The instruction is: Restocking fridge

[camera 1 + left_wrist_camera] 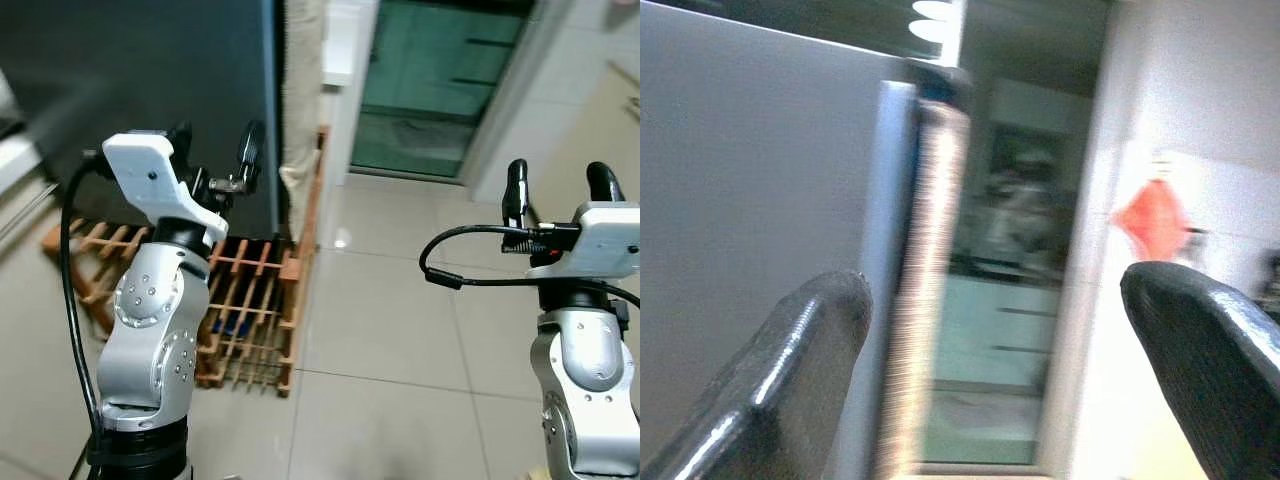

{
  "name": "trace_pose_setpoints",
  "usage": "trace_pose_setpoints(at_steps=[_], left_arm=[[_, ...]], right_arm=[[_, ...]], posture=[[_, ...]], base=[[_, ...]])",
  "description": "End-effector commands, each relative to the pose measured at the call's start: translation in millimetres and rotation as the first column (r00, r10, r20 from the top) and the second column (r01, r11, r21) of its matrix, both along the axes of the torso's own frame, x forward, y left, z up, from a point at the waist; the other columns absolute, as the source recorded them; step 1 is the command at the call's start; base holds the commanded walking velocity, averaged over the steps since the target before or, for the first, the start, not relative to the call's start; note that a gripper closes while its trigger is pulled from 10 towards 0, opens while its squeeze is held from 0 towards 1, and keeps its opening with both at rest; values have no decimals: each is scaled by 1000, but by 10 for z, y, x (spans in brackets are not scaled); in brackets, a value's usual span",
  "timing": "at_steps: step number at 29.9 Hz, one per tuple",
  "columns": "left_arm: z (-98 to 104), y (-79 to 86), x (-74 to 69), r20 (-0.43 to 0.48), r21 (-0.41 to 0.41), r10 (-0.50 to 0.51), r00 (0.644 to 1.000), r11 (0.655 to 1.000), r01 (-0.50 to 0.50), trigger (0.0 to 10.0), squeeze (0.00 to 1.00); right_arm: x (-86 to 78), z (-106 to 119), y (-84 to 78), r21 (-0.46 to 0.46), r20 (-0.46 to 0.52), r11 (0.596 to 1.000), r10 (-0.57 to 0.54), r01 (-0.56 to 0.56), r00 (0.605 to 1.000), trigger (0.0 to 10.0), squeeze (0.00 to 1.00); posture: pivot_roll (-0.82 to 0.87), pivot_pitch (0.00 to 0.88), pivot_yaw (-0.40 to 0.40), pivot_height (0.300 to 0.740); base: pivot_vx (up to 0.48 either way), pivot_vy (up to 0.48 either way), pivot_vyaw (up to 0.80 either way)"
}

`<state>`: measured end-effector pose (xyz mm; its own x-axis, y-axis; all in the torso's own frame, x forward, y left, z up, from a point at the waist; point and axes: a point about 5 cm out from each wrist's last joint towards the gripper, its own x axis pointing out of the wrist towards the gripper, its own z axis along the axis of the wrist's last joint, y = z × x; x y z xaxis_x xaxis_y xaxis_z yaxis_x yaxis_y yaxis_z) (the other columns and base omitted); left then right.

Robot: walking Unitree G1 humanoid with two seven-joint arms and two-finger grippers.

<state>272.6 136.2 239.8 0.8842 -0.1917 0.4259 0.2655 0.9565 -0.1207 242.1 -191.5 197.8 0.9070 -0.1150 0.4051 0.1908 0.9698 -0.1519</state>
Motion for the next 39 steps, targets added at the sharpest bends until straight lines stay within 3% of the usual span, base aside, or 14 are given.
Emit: trace_pose_setpoints(at_steps=[1,8,11,20,23,26,34,39], left_arm=[[36,-80,-34,15,3,-65,998,998,65,10000,0],[40,-81,-23,19,4,-86,996,996,86,10000,0],[18,-26,19,3,11,-19,1000,1000,19,10000,0],[-5,11,98,-20,-6,9,1000,1000,-9,10000,0],[-50,-53,211,-29,87,7,1000,996,-5,10000,0],[-140,-112,379,-95,101,12,995,995,-3,10000,0],[-222,-289,658,-181,72,27,983,997,-14,10000,0],[-280,-400,780,-227,11,4,974,1000,-2,10000,0]], right_arm=[[52,-42,-50,-12,-25,1000,-19,19,1000,10000,0],[94,-87,-13,-12,-42,1000,-9,8,999,10000,0],[122,-89,-23,-17,-43,1000,-9,8,999,10000,0],[158,-100,-36,-25,-45,1000,-9,8,999,10000,0],[189,-97,-22,-24,-44,1000,-2,1,999,10000,0],[216,-110,-4,-25,-48,1000,4,-6,999,10000,0],[230,-97,11,-29,-38,1000,5,-6,999,10000,0],[216,-119,10,-26,-45,1000,0,-1,999,10000,0]], posture=[[-108,0,-19,711],[-106,0,-20,711],[-105,0,-21,711],[-110,0,-22,711],[-108,0,-28,711],[-115,0,-27,711],[-142,0,-16,711],[-145,0,-8,711]], base=[[480,0,0],[480,0,0],[480,0,0],[0,0,0],[0,0,0],[0,0,0],[0,0,0],[0,0,0]])
